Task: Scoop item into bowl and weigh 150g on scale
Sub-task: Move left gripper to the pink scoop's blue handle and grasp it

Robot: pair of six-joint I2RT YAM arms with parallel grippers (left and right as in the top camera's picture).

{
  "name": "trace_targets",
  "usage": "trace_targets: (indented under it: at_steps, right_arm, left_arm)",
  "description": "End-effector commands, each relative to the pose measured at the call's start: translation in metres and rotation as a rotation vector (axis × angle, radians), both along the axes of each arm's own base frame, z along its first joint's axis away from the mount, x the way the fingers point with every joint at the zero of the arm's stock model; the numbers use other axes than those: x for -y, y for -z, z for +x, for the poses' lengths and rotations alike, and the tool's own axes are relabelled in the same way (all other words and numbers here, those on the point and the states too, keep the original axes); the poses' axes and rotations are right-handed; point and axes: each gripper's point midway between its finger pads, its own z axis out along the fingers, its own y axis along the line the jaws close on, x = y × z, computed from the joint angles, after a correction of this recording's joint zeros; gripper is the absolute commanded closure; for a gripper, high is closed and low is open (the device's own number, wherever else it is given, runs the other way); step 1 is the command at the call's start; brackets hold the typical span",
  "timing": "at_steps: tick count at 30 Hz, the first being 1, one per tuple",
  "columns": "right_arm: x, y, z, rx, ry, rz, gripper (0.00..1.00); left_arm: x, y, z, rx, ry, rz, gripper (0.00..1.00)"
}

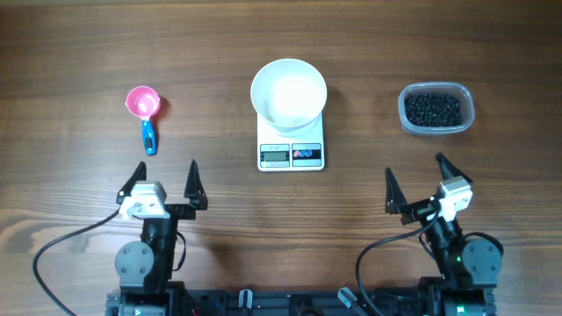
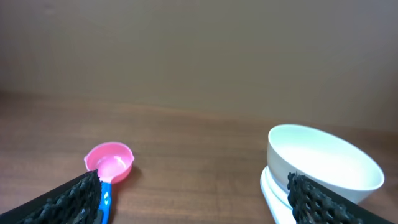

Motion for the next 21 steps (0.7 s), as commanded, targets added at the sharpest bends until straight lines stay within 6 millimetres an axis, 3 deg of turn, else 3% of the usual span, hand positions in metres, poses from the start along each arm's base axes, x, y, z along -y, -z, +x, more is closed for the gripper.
trace_targets:
  at_steps: [1, 7, 13, 21]
  right_arm:
    - [-0.008, -0.025, -0.007, 0.054, -0.045, 0.001, 0.00]
    - [-0.016, -0.047, -0.012, 0.074, -0.096, -0.003, 0.00]
    - [-0.022, -0.064, -0.003, 0.021, -0.138, -0.012, 0.00]
    - [-0.036, -0.074, 0.035, -0.179, -0.228, -0.007, 0.00]
  left_arm:
    - [-0.002, -0.033, -0.003, 0.050, -0.008, 0.003, 0.00]
    - [-0.002, -0.056, 0.002, 0.041, -0.008, 0.003, 0.00]
    - [0.004, -0.082, 0.014, 0.011, 0.024, 0.005, 0.00]
    - [0.012, -0.097, 0.046, -0.098, 0.065, 0.006, 0.00]
